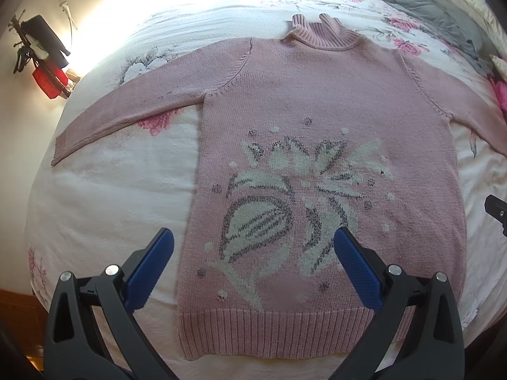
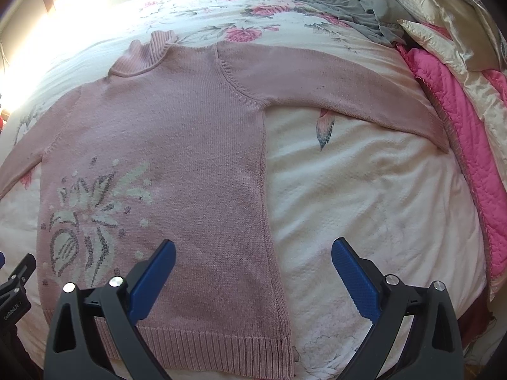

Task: Fold small clothes

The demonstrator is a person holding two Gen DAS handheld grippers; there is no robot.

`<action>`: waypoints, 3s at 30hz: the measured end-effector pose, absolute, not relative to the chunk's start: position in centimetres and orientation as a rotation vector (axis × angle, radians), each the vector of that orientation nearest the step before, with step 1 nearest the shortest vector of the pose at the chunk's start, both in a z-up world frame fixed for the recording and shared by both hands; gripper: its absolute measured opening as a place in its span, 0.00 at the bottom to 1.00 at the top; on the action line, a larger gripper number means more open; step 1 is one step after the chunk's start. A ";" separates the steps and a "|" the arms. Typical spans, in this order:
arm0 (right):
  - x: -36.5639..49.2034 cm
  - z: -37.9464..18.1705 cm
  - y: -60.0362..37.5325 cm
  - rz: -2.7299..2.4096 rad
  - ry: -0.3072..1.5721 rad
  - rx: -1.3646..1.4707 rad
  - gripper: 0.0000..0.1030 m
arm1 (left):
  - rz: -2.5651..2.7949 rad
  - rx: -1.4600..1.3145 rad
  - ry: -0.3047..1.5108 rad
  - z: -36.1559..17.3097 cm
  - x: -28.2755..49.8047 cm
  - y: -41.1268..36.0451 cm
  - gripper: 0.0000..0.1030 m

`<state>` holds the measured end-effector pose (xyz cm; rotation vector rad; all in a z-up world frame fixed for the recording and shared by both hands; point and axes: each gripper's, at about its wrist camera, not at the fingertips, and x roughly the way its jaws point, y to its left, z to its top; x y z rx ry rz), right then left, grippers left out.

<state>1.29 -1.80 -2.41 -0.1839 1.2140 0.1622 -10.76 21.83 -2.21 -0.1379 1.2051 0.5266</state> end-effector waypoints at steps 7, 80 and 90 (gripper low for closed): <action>1.7 -2.5 -2.2 0.159 1.213 -0.179 0.96 | 0.524 -0.141 1.202 -2.2 -10.3 21.7 0.97; 30.5 -11.5 -29.2 -0.014 1.218 -0.300 0.78 | 0.341 -0.161 1.101 -6.7 16.9 7.1 0.97; 29.6 -9.8 -31.5 0.103 1.178 -0.118 0.11 | 0.328 -0.129 1.101 -6.6 16.5 6.7 0.97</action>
